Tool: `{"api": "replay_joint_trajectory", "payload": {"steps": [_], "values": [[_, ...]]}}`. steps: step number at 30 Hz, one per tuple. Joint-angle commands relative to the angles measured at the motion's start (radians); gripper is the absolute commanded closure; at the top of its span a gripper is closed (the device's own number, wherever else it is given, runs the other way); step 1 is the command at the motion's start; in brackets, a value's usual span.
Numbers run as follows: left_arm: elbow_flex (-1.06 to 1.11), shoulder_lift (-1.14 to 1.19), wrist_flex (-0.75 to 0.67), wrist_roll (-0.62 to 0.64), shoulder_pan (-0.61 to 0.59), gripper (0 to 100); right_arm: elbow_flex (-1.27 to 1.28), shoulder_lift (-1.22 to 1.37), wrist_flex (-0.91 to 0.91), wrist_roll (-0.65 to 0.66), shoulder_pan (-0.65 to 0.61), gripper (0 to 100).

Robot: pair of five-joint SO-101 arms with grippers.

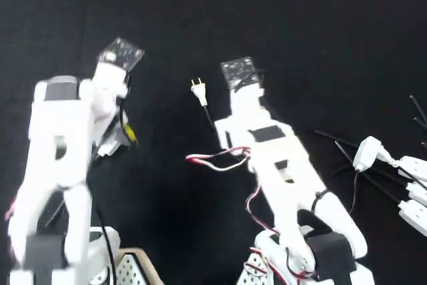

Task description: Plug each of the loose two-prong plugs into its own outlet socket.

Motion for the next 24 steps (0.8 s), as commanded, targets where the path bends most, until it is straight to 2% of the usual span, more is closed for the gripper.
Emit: {"api": "replay_joint_trajectory", "payload": {"steps": [1, 3, 6, 12, 16, 24], "values": [[0.372, -0.287, -0.224, 0.028, -0.053, 73, 0.015, -0.002, -0.117, 0.008, -0.071, 97.9], [0.542, -0.428, -0.307, 0.028, -0.085, 72, 0.016, -0.001, -0.141, 0.002, -0.106, 93.2], [0.711, -0.62, -0.342, 0.028, -0.117, 72, -0.027, 0.042, -0.155, -0.002, -0.127, 85.7], [0.949, -0.93, -0.339, 0.025, -0.148, 72, -0.289, 0.364, -0.118, 0.005, -0.132, 88.2], [1.024, -1.082, -0.322, -0.021, -0.173, 72, -0.427, 0.444, 0.023, 0.057, -0.127, 88.2], [1.096, -1.315, -0.196, -0.055, -0.137, 72, -0.437, 0.509, -0.002, 0.075, -0.141, 88.5]]}}
